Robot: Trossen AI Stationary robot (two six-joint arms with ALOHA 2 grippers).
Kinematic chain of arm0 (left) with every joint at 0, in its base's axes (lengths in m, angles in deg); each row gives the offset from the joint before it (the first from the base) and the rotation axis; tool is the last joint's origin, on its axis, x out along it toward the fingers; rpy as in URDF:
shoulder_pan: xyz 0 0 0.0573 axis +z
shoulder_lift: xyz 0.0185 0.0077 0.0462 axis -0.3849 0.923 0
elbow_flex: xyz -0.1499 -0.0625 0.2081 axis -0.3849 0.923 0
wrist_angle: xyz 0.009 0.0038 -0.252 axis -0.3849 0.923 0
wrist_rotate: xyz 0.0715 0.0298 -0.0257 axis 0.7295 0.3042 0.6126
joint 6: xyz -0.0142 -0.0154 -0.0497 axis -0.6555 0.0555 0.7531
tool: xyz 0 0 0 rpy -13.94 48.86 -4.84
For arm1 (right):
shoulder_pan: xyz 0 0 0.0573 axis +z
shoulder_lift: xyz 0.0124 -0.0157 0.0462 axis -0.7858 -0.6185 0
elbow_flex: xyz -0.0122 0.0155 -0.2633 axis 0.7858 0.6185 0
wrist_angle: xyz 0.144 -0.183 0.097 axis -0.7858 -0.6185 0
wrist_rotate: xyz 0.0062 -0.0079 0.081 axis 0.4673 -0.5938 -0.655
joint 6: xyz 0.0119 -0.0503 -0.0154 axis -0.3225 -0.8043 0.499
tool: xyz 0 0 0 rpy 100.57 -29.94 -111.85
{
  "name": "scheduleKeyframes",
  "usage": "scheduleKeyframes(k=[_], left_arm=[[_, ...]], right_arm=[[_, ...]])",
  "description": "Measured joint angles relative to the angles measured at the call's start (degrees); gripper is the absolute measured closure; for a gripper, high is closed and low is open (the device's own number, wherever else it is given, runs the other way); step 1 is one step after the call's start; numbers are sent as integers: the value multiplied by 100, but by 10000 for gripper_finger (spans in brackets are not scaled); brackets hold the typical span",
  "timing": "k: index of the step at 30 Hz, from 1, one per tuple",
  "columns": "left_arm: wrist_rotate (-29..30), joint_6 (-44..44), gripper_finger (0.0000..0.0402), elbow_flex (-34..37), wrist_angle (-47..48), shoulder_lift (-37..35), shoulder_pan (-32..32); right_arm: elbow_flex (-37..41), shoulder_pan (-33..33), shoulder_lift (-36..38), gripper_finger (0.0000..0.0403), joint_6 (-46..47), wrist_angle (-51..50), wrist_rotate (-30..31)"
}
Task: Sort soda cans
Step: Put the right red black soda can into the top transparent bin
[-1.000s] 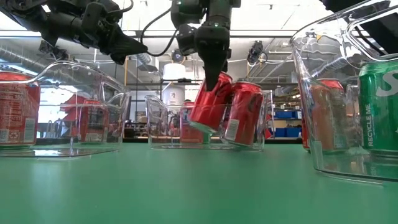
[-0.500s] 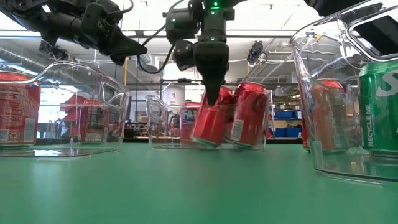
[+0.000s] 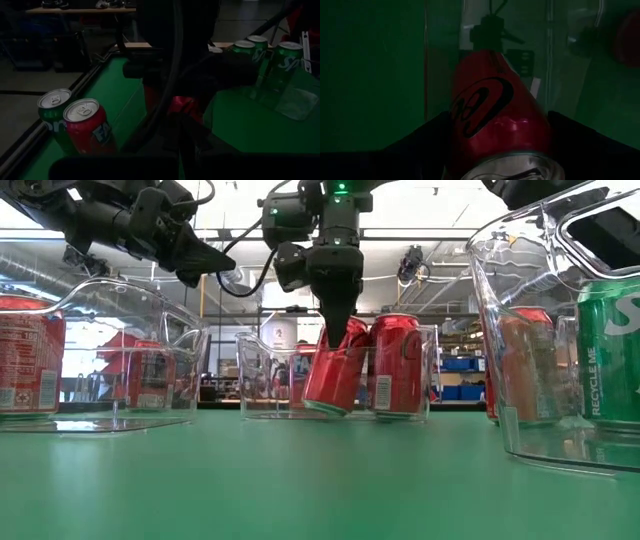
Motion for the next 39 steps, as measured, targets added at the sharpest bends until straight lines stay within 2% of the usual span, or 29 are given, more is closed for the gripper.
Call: scheduleKeyframes(k=[5,9,11,23,28,35,39], left_arm=[[0,5,400,0,22,0,0],[0,5,400,0,19,0,0],[0,5,400,0,21,0,0],[-2,13,400,0,17,0,-2],[-1,27,400,0,15,0,-1],[-2,30,400,0,13,0,0],[-13,31,400,0,20,0,0]], right_arm=[[-4,13,0,117,-55,25,1],[-4,32,-4,41,92,79,-28],[-4,64,-6,18,104,84,-36],[-10,218,14,71,-47,122,9],[-43,232,120,65,-43,26,1],[-668,232,179,45,44,-228,25],[-847,231,184,41,55,-56,37]])
